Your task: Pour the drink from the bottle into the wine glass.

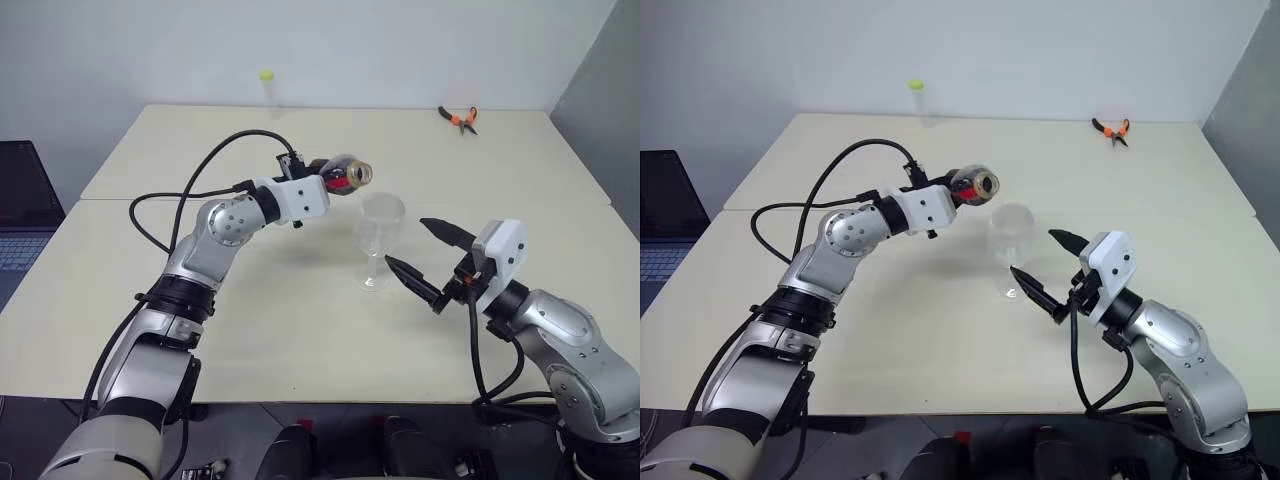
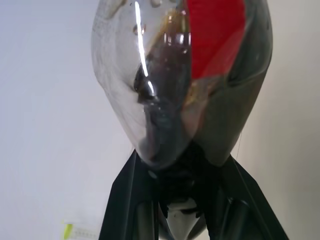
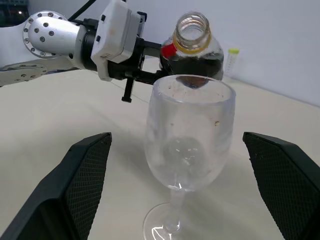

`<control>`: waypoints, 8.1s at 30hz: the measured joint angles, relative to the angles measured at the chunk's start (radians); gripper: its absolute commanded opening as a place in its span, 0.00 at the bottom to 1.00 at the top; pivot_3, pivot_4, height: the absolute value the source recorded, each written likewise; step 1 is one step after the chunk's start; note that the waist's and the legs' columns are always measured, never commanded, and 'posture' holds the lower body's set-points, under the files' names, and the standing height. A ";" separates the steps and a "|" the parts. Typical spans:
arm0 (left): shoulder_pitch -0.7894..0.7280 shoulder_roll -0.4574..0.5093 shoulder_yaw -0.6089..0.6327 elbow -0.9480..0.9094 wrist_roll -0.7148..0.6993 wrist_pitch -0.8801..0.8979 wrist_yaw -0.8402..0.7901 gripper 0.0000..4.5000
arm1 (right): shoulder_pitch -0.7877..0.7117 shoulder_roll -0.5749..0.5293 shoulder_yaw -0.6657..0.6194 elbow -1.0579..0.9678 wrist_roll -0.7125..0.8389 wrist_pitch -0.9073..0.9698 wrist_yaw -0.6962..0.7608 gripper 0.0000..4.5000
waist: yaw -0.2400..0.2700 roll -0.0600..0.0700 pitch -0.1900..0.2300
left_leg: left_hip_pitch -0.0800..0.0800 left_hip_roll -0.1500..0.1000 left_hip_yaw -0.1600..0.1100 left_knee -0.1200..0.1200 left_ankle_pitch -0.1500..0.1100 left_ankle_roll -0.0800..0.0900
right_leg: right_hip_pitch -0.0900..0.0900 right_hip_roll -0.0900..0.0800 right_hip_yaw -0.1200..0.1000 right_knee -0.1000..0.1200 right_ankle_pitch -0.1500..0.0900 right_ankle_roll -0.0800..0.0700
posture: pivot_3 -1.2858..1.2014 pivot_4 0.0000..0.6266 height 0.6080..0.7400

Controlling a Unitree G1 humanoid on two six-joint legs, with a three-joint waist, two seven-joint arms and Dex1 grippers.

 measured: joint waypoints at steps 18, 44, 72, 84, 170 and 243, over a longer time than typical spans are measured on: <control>-0.139 0.024 -0.074 0.135 0.277 -0.255 0.275 0.16 | -0.012 0.038 0.045 0.011 -0.036 0.000 -0.002 1.00 | -0.001 0.000 0.000 | 0.000 -0.001 0.000 0.000 0.000 0.000 | 0.000 0.000 0.000 0.001 0.000 0.000 | 0.52 0.24 1.00; -0.220 0.049 -0.114 0.257 0.417 -0.303 0.455 0.16 | -0.012 0.045 0.053 0.011 -0.035 0.000 -0.003 1.00 | -0.001 0.000 0.000 | 0.000 -0.001 0.000 0.000 0.000 0.000 | -0.001 0.000 0.000 0.001 0.000 0.001 | 0.52 0.24 1.00; -0.238 0.068 -0.124 0.277 0.445 -0.319 0.489 0.15 | 0.004 0.053 0.057 0.035 -0.071 0.001 0.001 1.00 | -0.002 0.000 0.000 | 0.000 -0.001 0.000 0.001 0.000 0.000 | -0.001 0.000 0.000 0.002 0.000 0.000 | 0.52 0.24 1.00; -0.239 0.068 -0.124 0.277 0.445 -0.319 0.489 0.15 | 0.008 0.053 0.065 0.040 -0.072 0.001 0.003 1.00 | -0.002 0.000 0.000 | 0.000 -0.001 0.000 0.001 0.000 0.000 | -0.001 0.000 0.000 0.002 0.000 0.000 | 0.52 0.24 1.00; 0.289 -0.153 0.401 -0.104 -0.431 0.352 0.219 0.15 | -0.145 -0.134 -0.045 -0.128 0.241 0.180 0.063 1.00 | 0.000 0.000 -0.001 | 0.000 0.000 0.000 0.003 0.000 -0.001 | 0.000 -0.001 0.000 0.002 0.000 0.000 | 0.52 0.24 1.00; 0.750 -0.198 0.477 -0.585 -0.431 0.497 0.357 0.99 | 0.227 0.099 -0.194 0.266 -0.008 -0.311 0.041 1.00 | 0.002 -0.001 -0.003 | 0.003 0.001 0.001 0.001 0.000 0.001 | 0.002 -0.001 0.001 0.002 0.000 0.000 | 0.52 0.24 1.00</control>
